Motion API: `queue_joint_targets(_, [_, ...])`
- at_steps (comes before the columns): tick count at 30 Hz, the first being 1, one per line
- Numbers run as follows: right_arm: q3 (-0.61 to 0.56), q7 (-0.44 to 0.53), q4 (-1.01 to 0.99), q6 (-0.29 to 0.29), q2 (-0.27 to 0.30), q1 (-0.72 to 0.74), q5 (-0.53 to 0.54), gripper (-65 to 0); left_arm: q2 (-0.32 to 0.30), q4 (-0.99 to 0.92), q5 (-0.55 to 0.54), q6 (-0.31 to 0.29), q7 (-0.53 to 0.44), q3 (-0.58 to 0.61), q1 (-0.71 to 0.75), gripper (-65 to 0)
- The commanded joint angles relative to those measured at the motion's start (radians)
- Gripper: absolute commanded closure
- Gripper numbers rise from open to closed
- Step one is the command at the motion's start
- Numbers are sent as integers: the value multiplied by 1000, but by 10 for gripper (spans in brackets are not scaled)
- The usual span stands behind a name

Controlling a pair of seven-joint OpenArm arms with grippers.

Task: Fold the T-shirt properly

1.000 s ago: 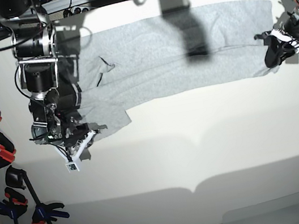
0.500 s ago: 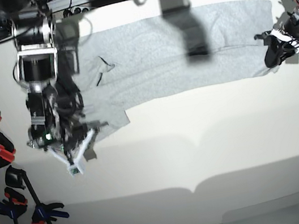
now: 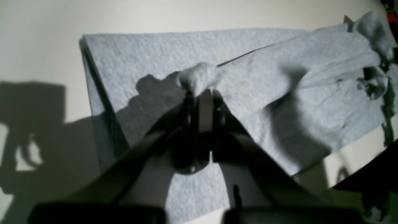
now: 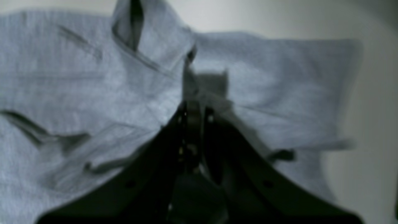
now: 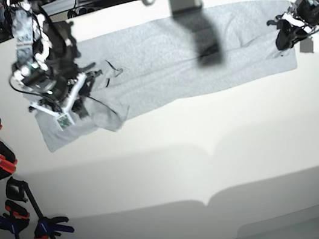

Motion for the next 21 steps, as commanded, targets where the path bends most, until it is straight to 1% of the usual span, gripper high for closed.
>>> queue_joint_targets(1, [23, 20, 45, -3, 9, -21, 11, 0, -18, 17, -24, -7, -21, -8, 2, 0])
queue_joint_targets(5, [98, 25, 129, -2, 9, -126, 14, 0, -18, 17, -24, -7, -27, -8, 17, 0])
queue_joint_targets(10, [153, 29, 175, -2, 9, -213, 14, 0, -18, 17, -23, -8, -24, -9, 19, 0])
queue_joint_targets(13, [169, 42, 176, -3, 9, -233, 14, 0, -19, 17, 9, -8, -18, -8, 19, 0])
queue_joint_targets(18, [173, 42, 176, -3, 9, -235, 13, 0, -27, 17, 21, -8, 71, -9, 19, 0])
queue_joint_targets(21, [173, 42, 176, -3, 9, -234, 11, 0, -27, 17, 21, -8, 90, -9, 19, 0])
